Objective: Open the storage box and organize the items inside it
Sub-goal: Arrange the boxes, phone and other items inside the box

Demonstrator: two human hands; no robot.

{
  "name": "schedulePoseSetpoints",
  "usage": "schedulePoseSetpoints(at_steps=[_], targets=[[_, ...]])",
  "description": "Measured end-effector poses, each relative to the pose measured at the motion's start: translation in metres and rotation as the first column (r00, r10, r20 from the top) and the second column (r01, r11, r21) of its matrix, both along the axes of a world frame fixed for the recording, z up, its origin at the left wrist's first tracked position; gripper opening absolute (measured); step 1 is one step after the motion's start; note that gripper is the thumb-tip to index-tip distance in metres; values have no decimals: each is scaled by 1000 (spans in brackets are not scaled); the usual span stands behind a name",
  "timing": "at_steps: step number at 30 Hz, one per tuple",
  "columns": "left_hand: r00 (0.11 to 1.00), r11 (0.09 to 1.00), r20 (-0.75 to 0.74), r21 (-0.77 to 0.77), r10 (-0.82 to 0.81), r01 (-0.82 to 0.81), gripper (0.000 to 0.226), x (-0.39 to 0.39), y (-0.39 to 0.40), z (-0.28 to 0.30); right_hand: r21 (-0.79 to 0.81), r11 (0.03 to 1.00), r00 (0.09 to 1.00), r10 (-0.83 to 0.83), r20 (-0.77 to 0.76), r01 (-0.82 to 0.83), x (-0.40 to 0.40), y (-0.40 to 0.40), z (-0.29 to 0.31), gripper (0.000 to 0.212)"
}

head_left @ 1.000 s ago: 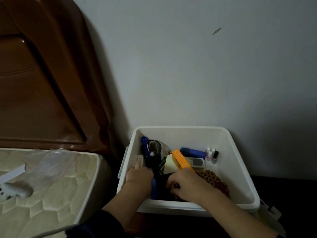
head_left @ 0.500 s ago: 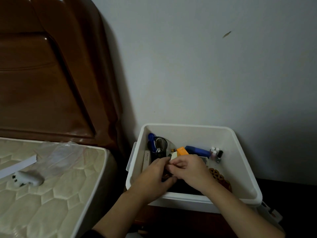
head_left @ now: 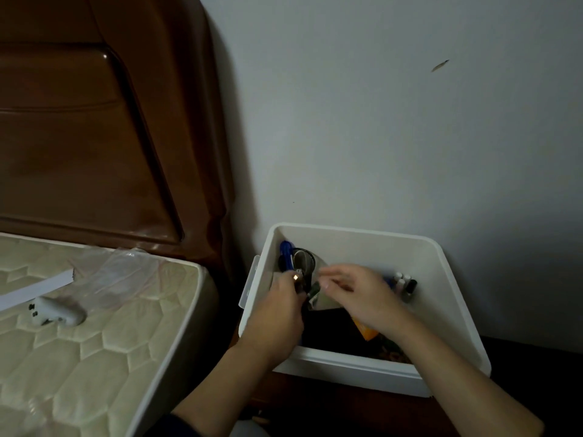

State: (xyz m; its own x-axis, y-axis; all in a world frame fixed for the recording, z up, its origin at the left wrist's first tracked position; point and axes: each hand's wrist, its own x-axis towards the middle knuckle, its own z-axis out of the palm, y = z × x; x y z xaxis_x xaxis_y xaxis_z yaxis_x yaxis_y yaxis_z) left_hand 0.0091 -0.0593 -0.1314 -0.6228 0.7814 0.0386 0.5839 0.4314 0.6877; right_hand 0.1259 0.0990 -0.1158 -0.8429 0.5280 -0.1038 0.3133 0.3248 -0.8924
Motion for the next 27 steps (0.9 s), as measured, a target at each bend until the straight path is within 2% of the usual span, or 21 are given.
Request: schedulePoseSetpoints(at_steps=[2,3,4,6,8,10,13,15,17,19,22,27], targets=[[981,979,-77,113,179,-170,11,-8,-6,4,241,960,976,-176,125,142,1,14,-3,35],[960,964,-139,147,241,-221,9,-13,-8,5,353,922,944,-247,219,160,2,18,-4,41],[938,954,-204,169,279,-247,10,-18,-10,4,440,888,898,-295,326,132,3,19,-7,47],[887,947,-333,152,320,-285,13,-26,-12,-2,507,862,804,-307,509,8,3,19,-15,52],[857,940,-391,77,336,-333,20,-30,-12,-12,514,855,762,-285,581,-72,1,15,-24,38],[879,931,-310,63,362,-361,23,-32,-10,-19,523,847,747,-287,599,-94,-1,14,-30,19],[897,939,-276,87,345,-334,30,-32,-9,-25,528,844,714,-313,627,-93,-5,14,-28,6],[900,943,-283,85,332,-322,33,-32,-10,-26,505,862,744,-306,594,-49,-9,11,-20,11],[892,941,-301,78,337,-330,35,-31,-10,-28,387,922,814,-234,532,12,-19,2,-14,20],[882,935,-316,66,351,-348,36,-31,-9,-28,251,968,843,-131,523,-5,-33,-14,-12,22],[880,937,-334,42,339,-345,38,-30,-10,-26,134,990,815,-52,577,-31,-52,-36,-19,27],[876,939,-356,11,325,-343,38,-28,-12,-21,85,995,805,-17,593,-42,-66,-42,-33,20]])
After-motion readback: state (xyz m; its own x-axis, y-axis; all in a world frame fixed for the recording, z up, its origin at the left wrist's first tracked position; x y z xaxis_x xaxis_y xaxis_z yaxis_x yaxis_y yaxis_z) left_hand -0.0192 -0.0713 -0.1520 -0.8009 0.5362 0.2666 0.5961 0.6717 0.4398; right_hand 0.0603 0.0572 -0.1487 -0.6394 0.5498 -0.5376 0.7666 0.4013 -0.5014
